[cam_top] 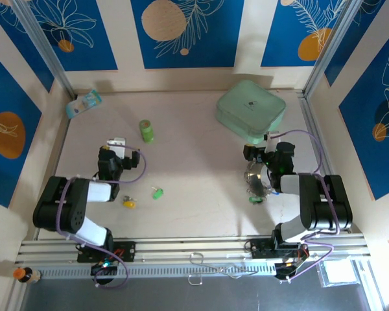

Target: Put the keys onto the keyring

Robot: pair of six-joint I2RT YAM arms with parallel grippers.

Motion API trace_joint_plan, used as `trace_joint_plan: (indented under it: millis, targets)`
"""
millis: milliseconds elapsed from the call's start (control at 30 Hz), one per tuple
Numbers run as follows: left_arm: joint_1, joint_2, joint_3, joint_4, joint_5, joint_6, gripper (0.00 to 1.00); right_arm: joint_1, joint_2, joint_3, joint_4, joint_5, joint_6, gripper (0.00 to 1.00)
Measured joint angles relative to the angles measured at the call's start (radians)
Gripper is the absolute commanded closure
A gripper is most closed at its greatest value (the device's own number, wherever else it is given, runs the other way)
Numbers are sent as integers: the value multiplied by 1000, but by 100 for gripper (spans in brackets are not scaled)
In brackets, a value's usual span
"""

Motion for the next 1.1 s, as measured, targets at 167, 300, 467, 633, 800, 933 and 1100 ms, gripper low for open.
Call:
trace_joint_plan:
  millis: [167, 300, 467, 633, 800, 933, 1100]
  targets:
    - [0, -210, 47, -172, 2, -11, 0, 53, -169, 82, -217, 60, 29, 8]
    - [-1, -339, 106, -298, 48, -55, 0, 142, -309, 130, -427, 131, 81, 9]
    - [-40, -417, 169, -437, 143, -141, 3, 167, -444, 187, -728, 148, 230, 15]
    - [-224, -446, 180, -536, 177, -209, 4, 169, -476, 219, -959, 95, 383, 28]
    - [-472, -428, 183, -592, 163, -283, 5, 172, -455, 219, -1144, 43, 509, 44]
    - [-581, -388, 185, -614, 130, -338, 5, 180, -422, 206, -1216, 35, 583, 45]
    - [-630, -335, 185, -608, 98, -412, 5, 185, -367, 200, -1253, 35, 628, 45]
